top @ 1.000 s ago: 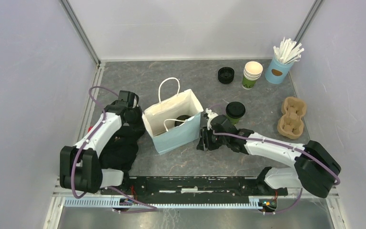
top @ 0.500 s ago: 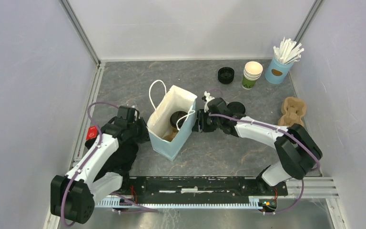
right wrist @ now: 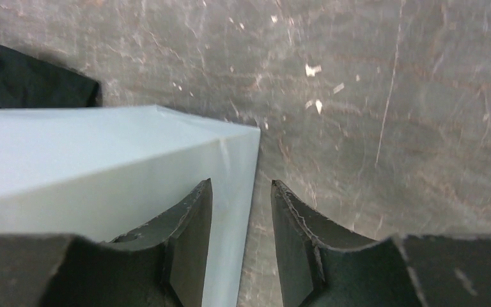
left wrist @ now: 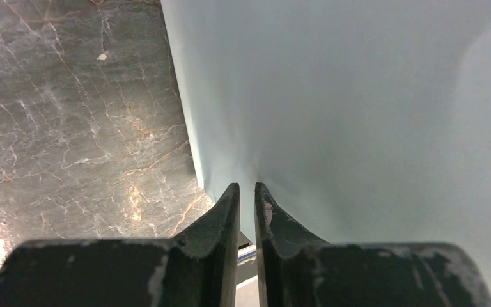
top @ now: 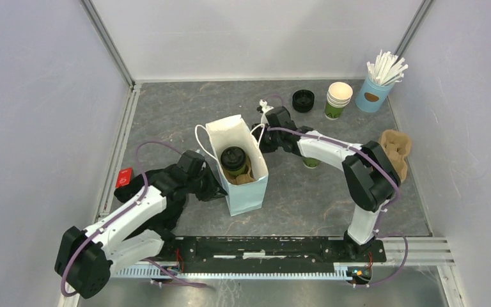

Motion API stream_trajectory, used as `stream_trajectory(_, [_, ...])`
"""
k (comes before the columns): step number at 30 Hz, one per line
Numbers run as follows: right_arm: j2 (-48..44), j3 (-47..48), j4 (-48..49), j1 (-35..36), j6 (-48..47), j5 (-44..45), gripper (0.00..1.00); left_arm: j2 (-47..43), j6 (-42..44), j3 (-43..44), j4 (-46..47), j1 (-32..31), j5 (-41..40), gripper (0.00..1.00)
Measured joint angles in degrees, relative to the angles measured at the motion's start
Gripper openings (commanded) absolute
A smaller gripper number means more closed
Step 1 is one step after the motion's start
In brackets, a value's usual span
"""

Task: Pack the takeout coffee

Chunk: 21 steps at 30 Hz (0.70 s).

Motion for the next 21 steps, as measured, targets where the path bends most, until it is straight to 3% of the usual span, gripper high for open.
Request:
stream_trajectory(6, [3.41,10.67,-5.64,-0.46,-4.74,0.04,0.48,-1.51,-1.31,-0.28,-0.72,-1.05,-0.98,0.31])
stream_trajectory(11, [2.49,15.76,-15.39,-1.11,-10.91,2.82,0.55,-7.41,-1.33,2.99,-8.81,-1.07,-5.81,0.38])
stream_trajectory(16, [-6.93,8.09,-23.26,-1.7,-16.15,5.31,0.67,-9.99,-1.03,8.31,-14.6,2.05,-8.59,0.43])
stream_trajectory(18, [-14.36,2.51,-26.49,-1.79,-18.01,5.7,0.7,-8.7,0.2,10.19,-16.17,4.87,-8.76,0.51])
stream_trajectory(21, [-24.65,-3.78,-29.94,-1.79,-19.91,5.31,0.76,-3.8,4.15,13.16,-17.42,12.48,-7.96,0.49])
